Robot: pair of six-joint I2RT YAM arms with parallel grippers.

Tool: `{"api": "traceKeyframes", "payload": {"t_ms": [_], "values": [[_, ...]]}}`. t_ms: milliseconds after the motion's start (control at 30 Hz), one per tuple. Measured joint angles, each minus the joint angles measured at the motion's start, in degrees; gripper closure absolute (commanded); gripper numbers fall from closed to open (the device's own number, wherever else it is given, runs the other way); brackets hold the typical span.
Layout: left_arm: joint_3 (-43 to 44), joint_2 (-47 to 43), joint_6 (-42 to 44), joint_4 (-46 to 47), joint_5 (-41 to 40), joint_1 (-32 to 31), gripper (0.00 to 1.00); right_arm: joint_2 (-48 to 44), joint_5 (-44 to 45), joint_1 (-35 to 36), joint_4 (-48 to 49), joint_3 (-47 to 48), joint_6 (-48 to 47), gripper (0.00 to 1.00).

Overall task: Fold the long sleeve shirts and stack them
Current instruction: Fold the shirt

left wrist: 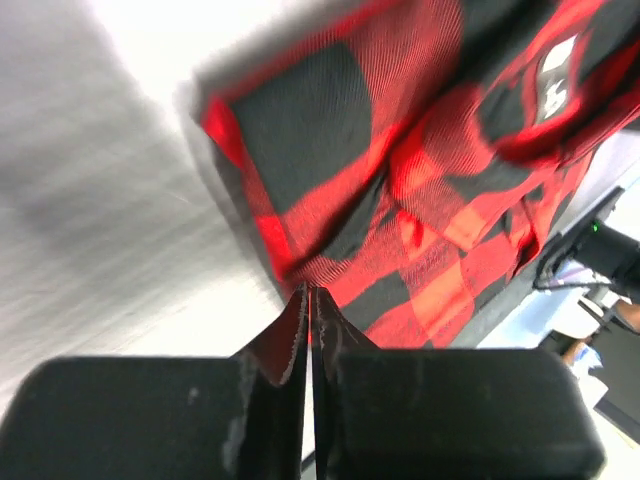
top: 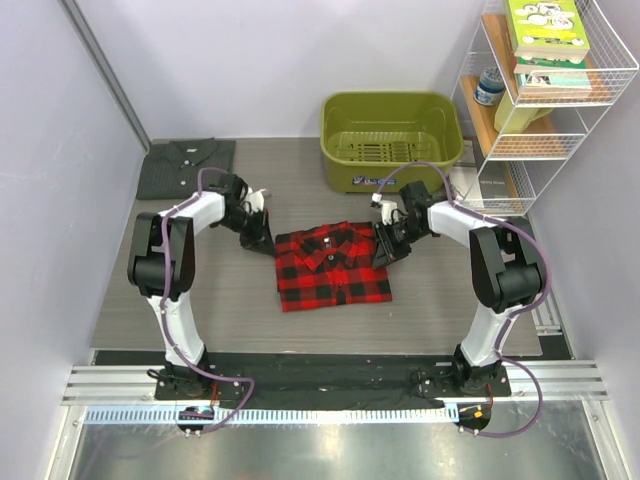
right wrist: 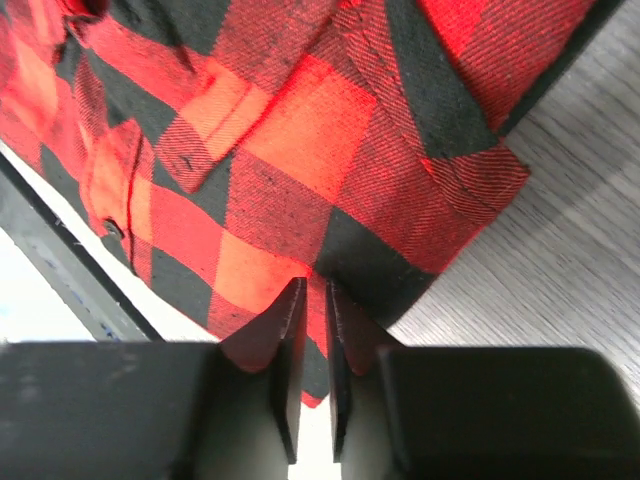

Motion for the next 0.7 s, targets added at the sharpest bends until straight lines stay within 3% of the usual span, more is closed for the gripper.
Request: {"api": "traceKeyframes", "payload": {"t_ms": [33,200,267,400,567,700], "values": [[0.92,0.0,0.15,-0.02,-0.22,0.35,0.99,0.0,-0.15,0.0,0.07,0.0,0.07,0.77],[1.99,-0.96,2.97,-0.42,0.96,1.6,0.61,-0.79,-0.9,-0.7,-1.57,0.7,-0.83,0.66],[1.92,-2.64,4.48,-0.63,1.33,1.44,0.57,-2.19,-1.36,-1.25,-2.51,1.46,-1.95,0.58],[2.78,-5.2,6.16,-0.7,1.86,-0.83,0.54,-3.52,-1.9,-1.57,-2.49,6.21,-2.73,0.51],[6.05,-3.69,4.26,2.78,2.25,-3.32,0.55,-0.39,-2.16,-1.38,0.63,15.13,-2.62,0.54],[7.85,-1.25,2.23,5.6,1.95,-4.81,0.54,1.14,-2.12,-1.27,1.51,15.58,-2.36,0.54]]}}
